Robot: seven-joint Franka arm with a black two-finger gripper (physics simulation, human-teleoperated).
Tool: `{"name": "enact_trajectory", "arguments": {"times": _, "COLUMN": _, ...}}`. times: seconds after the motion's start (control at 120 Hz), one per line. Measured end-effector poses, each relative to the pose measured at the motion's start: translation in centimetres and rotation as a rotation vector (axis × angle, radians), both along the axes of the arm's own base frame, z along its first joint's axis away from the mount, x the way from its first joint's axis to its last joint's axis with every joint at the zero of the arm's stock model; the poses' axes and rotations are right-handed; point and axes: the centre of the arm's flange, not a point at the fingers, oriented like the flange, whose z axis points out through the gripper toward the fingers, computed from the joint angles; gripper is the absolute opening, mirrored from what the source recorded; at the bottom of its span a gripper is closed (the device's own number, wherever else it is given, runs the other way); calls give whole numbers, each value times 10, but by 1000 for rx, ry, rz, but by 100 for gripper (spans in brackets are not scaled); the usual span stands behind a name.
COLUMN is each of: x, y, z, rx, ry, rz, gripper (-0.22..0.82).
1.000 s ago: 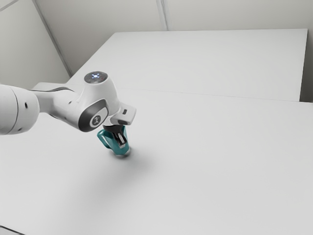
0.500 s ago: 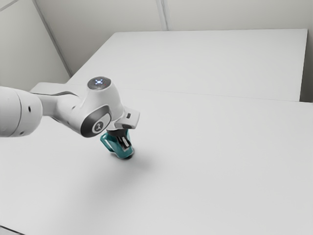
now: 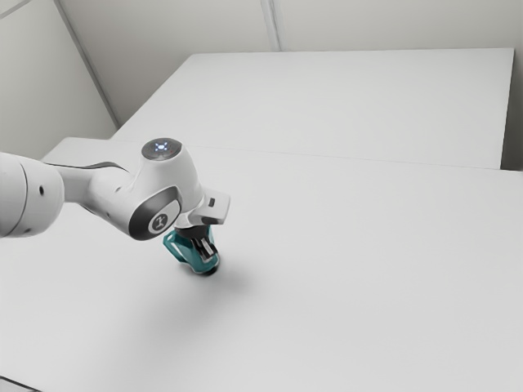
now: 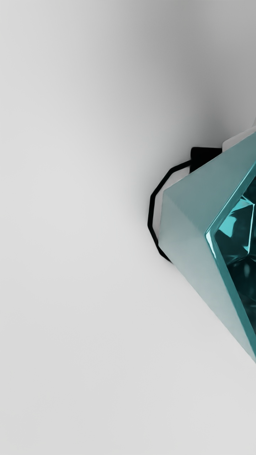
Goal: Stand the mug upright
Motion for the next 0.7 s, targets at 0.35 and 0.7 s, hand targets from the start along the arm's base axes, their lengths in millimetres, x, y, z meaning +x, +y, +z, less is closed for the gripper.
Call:
{"name": "enact_trajectory", "arguments": {"times": 0.35, "x": 0, "y": 1, "z": 0, "rx": -7, "ry": 0, "rz": 19, "gripper": -6}}
{"name": "enact_trajectory", "arguments": {"times": 0.7, "x": 0, "y": 3, "z": 1, "rx": -8, "ry": 1, "rz": 23, "gripper": 18}}
